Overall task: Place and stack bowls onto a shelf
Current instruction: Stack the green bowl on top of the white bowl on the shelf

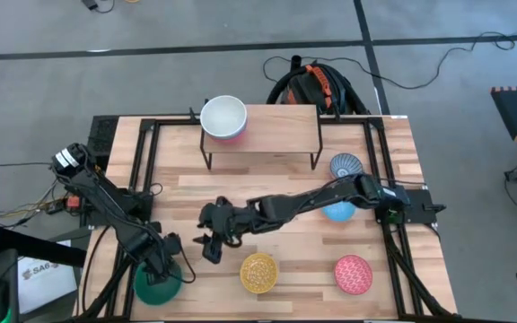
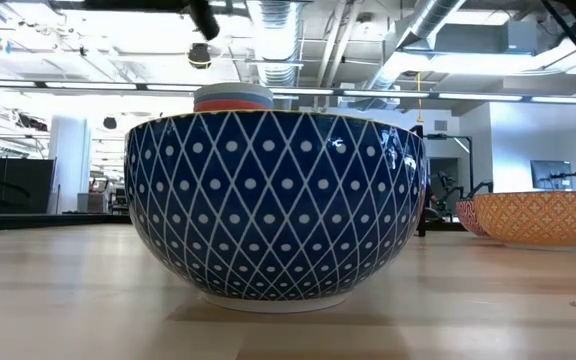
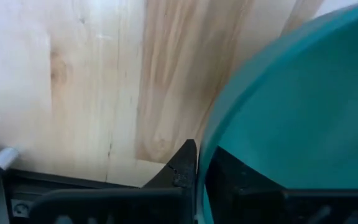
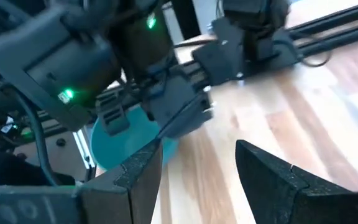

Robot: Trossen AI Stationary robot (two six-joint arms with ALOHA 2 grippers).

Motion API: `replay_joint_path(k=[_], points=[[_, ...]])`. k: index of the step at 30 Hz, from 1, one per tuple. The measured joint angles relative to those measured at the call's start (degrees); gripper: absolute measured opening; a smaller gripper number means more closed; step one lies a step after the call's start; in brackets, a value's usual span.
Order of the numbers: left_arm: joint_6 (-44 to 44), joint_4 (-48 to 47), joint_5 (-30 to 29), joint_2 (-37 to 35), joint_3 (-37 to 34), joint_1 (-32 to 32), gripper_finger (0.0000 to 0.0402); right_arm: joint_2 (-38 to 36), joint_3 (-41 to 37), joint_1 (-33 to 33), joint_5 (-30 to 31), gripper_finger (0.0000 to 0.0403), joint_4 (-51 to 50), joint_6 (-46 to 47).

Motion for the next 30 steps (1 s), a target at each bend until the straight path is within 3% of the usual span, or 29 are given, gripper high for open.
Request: replay_joint_path(k=[10,16,24,27,30], points=[[-1.4,-0.6,-0.1,0.0,1.0,1.0,0.0000,-9.9,0.0,-2.6,1.3,0.0228,-8.7,-1.4],[-0.7,-7.9,-5.5,-2.2,7.0,4.3,0.0000,-17.5,0.0,-4.0,1.3,0.0220,-17.5,-1.4],[0.9,-22.9,-21.4,-7.5,20.5,13.5,0.0000,-28.1,0.0,-3.9,4.0,0.0214,-32.8,1.9],[1.6,-28.0,-30.0,-8.2,26.6,19.4,0.0000,-31.9,0.0,-4.3,4.1,0.0214,-36.2,2.7],[7.7,-29.7,-35.5,-8.2,32.5,26.5,0.0000,-34.8,0.0,-5.1,4.1,0.0214,-39.4,3.3]])
